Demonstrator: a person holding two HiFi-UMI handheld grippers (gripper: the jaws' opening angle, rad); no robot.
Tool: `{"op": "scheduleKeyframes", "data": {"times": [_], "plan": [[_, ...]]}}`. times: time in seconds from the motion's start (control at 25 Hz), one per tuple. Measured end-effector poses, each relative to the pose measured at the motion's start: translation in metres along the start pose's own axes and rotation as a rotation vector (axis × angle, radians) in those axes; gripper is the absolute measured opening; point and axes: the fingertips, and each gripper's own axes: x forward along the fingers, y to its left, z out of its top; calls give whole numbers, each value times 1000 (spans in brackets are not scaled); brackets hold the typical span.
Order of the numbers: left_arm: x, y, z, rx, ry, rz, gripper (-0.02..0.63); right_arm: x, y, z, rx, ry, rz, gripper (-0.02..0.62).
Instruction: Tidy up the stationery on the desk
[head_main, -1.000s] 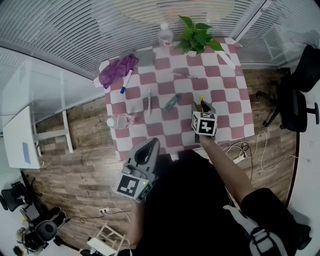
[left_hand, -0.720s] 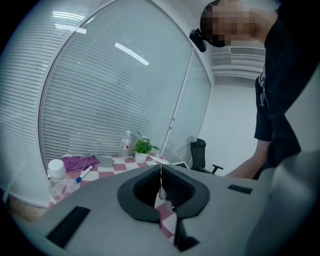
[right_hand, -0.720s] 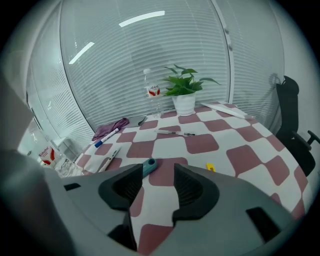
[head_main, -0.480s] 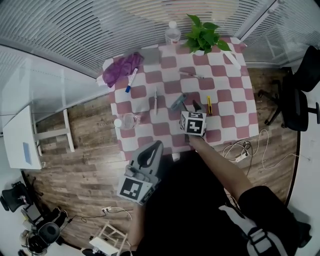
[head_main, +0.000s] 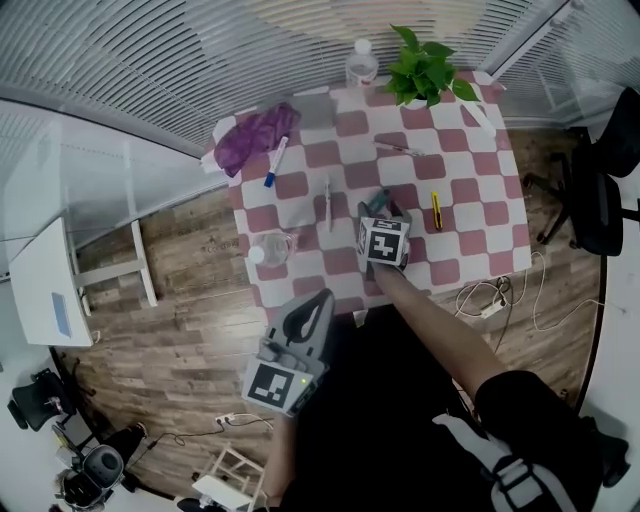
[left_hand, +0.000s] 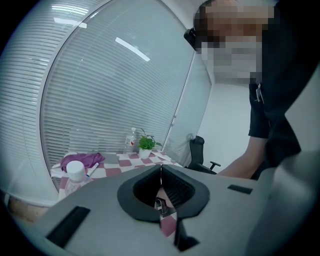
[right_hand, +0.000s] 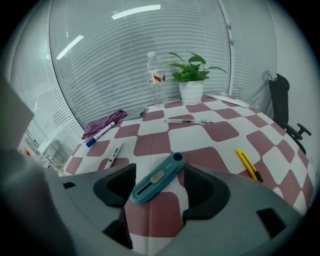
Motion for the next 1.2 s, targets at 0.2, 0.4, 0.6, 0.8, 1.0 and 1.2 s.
{"op": "scheduleKeyframes", "data": {"times": [0.2,0.4,0.6,0.8,1.0,1.2], "plan": [[-6,15,1,-11,6,2,32,7,7,0,-20,6,-61,295],[-10,27,2,-11,10,-3,32,8,5,-1,-50,23,-134,295],[-9,33,5,-6,12,-16,32,9,4,-2,-75,32,-149,272],[-4,30,3,-5,18,-29,32,9,5,-3,-115,60,-134,236],[0,24,3,-6,21,-31,32,7,6,-3,-156,83,-100,212],[3,19,3,-7,22,-31,32,5,6,-2,-188,98,-78,159]]}}
